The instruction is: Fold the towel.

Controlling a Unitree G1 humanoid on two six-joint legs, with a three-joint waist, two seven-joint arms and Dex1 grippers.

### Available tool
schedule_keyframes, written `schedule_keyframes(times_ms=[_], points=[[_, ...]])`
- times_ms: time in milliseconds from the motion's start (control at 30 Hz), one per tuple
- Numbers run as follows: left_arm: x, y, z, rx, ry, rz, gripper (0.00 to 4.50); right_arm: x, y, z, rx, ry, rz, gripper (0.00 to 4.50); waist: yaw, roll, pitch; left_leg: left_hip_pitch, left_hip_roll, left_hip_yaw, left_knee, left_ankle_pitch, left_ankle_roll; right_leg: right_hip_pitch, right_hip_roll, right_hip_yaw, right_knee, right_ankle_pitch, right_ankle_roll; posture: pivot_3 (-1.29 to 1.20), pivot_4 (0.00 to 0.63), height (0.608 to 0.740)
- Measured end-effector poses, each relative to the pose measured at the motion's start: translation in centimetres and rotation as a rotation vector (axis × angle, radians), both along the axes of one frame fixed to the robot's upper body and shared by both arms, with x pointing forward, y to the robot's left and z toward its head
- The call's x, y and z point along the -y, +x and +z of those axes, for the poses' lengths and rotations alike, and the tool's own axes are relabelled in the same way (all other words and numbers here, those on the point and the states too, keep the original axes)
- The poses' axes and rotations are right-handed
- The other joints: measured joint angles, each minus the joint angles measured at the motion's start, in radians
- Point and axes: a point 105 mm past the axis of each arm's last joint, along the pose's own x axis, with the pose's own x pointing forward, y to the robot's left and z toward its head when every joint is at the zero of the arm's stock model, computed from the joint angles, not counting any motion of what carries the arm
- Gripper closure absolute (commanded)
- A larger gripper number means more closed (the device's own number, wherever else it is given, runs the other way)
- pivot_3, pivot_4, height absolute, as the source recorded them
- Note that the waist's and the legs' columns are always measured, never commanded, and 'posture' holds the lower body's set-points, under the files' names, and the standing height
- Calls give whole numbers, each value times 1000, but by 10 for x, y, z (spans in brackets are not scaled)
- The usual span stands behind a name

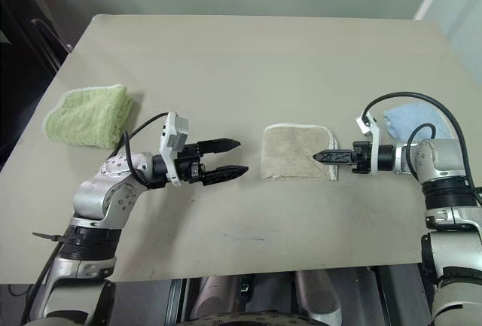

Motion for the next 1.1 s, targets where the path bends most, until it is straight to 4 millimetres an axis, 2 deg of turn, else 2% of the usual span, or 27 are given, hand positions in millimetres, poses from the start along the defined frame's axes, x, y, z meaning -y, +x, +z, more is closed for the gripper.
schedule_keyframes(times_ms=[100, 200, 333, 567, 800, 900, 1100], points=[[-2, 1, 0, 0, 6, 8, 26, -1, -1, 0, -2, -2, 5, 0, 0, 0, 0, 0, 0, 0, 0, 0, -1, 0, 0, 0, 0, 0, -1, 0, 150, 697], [-9, 5, -4, -27, -12, 51, 0, -1, 0, -2, 5, -17, 9, 537, 0, 0, 0, 0, 1, 0, 0, 0, -1, 0, 0, 0, 0, 0, -1, 0, 150, 697], [-18, 11, -6, -65, -53, 120, 0, -1, -1, -8, -13, -8, 7, 1921, 4, 0, 0, 0, 1, 0, 0, 0, -1, 0, 0, 0, 0, 0, -1, 0, 150, 697], [-20, 10, -14, -88, -37, 136, 0, -8, 2, -10, -29, 25, 9, 4440, 6, 0, 0, -2, 1, 0, 0, 0, -1, -2, 0, 0, 0, 0, -1, 0, 150, 697], [-16, 13, -12, -87, -56, 134, 0, -7, 1, -8, -14, 35, 1, 4478, 10, 0, 0, -3, 1, 0, 1, 0, -1, -2, 0, 0, 1, 0, -2, 0, 150, 697], [-14, 17, -7, -90, -84, 134, 0, -2, -4, 0, 11, 44, -18, 4478, 15, 1, 1, -3, 1, 1, 1, 0, -1, -3, 0, 0, 1, 0, -1, 0, 150, 697], [-11, 23, -11, -110, -96, 137, 0, 16, -13, 68, 204, 155, -145, 4478, 23, 2, 1, -3, 0, 1, 1, 1, -2, -2, 0, 0, 1, 0, -1, 0, 150, 697]])
